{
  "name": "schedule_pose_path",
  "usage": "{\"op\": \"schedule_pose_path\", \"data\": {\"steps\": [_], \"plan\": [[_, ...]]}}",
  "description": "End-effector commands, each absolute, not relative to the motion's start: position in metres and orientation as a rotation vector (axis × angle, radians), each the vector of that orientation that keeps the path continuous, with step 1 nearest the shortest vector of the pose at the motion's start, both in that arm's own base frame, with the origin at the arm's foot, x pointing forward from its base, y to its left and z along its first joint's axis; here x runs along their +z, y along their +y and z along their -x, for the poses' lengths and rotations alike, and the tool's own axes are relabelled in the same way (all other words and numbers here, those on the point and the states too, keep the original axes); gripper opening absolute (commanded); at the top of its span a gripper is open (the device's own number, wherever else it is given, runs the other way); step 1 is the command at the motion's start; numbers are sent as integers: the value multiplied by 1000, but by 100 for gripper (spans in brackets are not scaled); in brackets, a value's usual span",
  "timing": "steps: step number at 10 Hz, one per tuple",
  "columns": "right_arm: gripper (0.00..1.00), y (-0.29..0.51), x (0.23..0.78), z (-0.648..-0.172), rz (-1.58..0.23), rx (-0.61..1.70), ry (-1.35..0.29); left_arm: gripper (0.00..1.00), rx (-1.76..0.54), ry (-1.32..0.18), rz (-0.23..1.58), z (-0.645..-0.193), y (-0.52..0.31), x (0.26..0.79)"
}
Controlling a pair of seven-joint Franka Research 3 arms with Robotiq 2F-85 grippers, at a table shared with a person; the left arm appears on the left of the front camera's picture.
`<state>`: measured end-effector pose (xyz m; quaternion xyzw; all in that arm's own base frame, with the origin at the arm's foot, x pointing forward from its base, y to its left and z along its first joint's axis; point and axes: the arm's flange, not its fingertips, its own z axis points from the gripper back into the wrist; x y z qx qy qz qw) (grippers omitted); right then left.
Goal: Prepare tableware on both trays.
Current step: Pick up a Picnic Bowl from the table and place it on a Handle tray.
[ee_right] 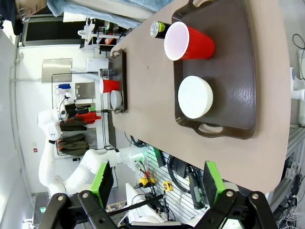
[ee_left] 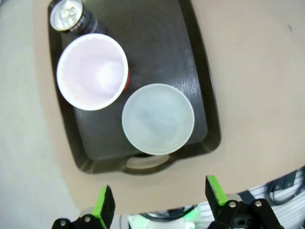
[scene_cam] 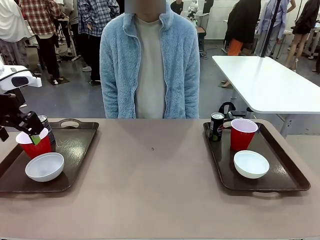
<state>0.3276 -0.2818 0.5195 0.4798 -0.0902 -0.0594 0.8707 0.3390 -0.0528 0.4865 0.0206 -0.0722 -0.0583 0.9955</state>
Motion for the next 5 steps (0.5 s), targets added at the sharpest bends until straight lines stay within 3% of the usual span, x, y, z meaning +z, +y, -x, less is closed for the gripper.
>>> {"op": "schedule_pose_path", "data": {"steps": [1,3,5], "plan": [[99,-283,520,-327,-1001,-126,-190,100,-133,-141,-45,-338,-50,486],[99,-283,520,-327,-1001,-126,-190,100,-117,-145,-41,-339,-53,487],[99,-283,520,-327,-1001,-126,-190,100,-141,-116,360,-359,-29,536]]}}
